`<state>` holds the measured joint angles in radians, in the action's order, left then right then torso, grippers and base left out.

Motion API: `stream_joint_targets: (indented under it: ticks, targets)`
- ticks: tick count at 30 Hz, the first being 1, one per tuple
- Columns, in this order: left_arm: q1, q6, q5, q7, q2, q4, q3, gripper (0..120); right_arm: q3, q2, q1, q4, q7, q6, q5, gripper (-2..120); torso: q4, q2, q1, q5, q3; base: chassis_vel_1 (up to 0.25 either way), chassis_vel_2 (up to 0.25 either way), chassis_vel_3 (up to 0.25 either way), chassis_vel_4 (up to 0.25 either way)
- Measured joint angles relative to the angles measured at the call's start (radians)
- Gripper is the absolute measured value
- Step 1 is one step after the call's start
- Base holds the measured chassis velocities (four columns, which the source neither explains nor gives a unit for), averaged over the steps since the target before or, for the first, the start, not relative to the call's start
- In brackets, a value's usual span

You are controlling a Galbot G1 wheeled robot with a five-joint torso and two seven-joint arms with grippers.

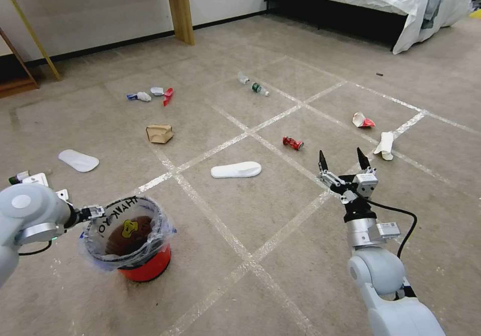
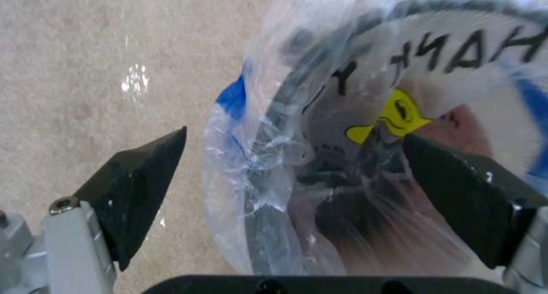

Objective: Pick up the trash bin and place the garbage on the floor into it.

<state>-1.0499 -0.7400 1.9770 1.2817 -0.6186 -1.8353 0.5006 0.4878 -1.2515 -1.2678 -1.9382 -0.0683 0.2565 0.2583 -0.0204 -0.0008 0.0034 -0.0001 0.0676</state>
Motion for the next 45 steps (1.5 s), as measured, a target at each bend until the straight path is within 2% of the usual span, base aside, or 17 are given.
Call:
stream_joint_targets:
  ticks: [1,2,4,10,12,18,24,29,32,33,35,39,41,42,45]
  targets:
    - [0.013,0.001,-0.032,-0.025,-0.024,0.054,-0.021,100,-0.006,-0.004,0.007,0.008,0.0,0.001,0.0,100,0.0,0.0,0.0,-0.0002,0.0,0.0,0.0,0.0,0.0]
    - [0.013,0.001,-0.032,-0.025,-0.024,0.054,-0.021,100,-0.006,-0.004,0.007,0.008,0.0,0.001,0.0,100,0.0,0.0,0.0,-0.0002,0.0,0.0,0.0,0.0,0.0]
    - [0.031,0.001,-0.061,-0.054,-0.037,0.105,-0.039,100,-0.009,-0.007,0.01,0.014,0.0,0.003,-0.001,100,0.0001,0.0,0.0,-0.0002,0.0,0.0,0.0,0.0,0.0]
    - [0.067,0.003,-0.073,-0.069,-0.052,0.154,-0.07,100,-0.012,-0.008,0.018,0.024,0.0,0.006,-0.002,100,0.0,0.0,0.0,-0.0001,0.0,0.0,0.0,0.0,0.0]
    - [0.098,0.003,-0.081,-0.072,-0.067,0.186,-0.101,100,-0.015,-0.01,0.026,0.032,0.0,0.007,-0.002,100,0.0001,0.0,0.0,-0.0001,0.0,0.0,0.0,0.0,0.0]
    - [0.148,0.003,-0.087,-0.076,-0.085,0.228,-0.141,100,-0.019,-0.016,0.041,0.052,0.0,0.013,-0.002,100,-0.0001,0.0,0.0,-0.0001,0.0,0.0,0.0,0.0,0.0]
    - [0.173,0.004,-0.096,-0.066,-0.096,0.254,-0.167,100,-0.02,-0.02,0.048,0.058,0.0,0.014,-0.001,100,0.0,0.0,0.0,-0.0001,0.0,0.0,0.0,0.0,0.0]
    - [0.174,0.004,-0.077,-0.061,-0.096,0.263,-0.168,99,-0.02,-0.021,0.049,0.061,0.0,0.017,-0.002,100,0.0,0.0,0.0,-0.0001,0.0,0.0,0.0,0.0,0.0]
    - [0.169,0.004,-0.071,-0.061,-0.097,0.264,-0.164,88,-0.019,-0.021,0.047,0.06,-0.002,0.019,-0.002,100,0.0,0.0,0.0,-0.0001,0.0,0.0,0.0,0.0,0.0]
    - [0.169,0.004,-0.071,-0.061,-0.097,0.264,-0.164,88,-0.019,-0.021,0.047,0.06,-0.002,0.019,-0.002,100,0.0,0.0,0.0,-0.0001,0.0,0.0,0.0,0.0,0.0]
    - [0.161,0.004,-0.071,-0.061,-0.097,0.256,-0.163,75,-0.019,-0.021,0.046,0.06,-0.003,0.02,-0.001,100,0.0,0.0,0.0,-0.0001,0.0,0.0,0.0,0.0,0.0]
    - [0.154,0.005,-0.068,-0.06,-0.095,0.243,-0.165,66,-0.019,-0.021,0.044,0.058,-0.005,0.021,-0.002,100,0.0001,0.0,0.0,0.0,0.0,0.0,0.0,0.0,0.0]
    - [0.15,0.005,-0.064,-0.06,-0.093,0.235,-0.167,55,-0.019,-0.022,0.041,0.055,-0.006,0.021,-0.002,100,0.0,0.0,0.0,0.0,0.0,0.0,0.0,0.0,0.0]
    - [0.15,0.005,-0.064,-0.06,-0.093,0.235,-0.167,55,-0.019,-0.022,0.041,0.055,-0.006,0.021,-0.002,100,0.0,0.0,0.0,0.0,0.0,0.0,0.0,0.0,0.0]
    - [0.144,0.005,-0.063,-0.05,-0.093,0.231,-0.174,39,-0.019,-0.023,0.034,0.048,-0.013,0.021,-0.002,100,0.0002,0.0,0.0,0.0002,0.0,0.0,0.0,0.0,0.0]
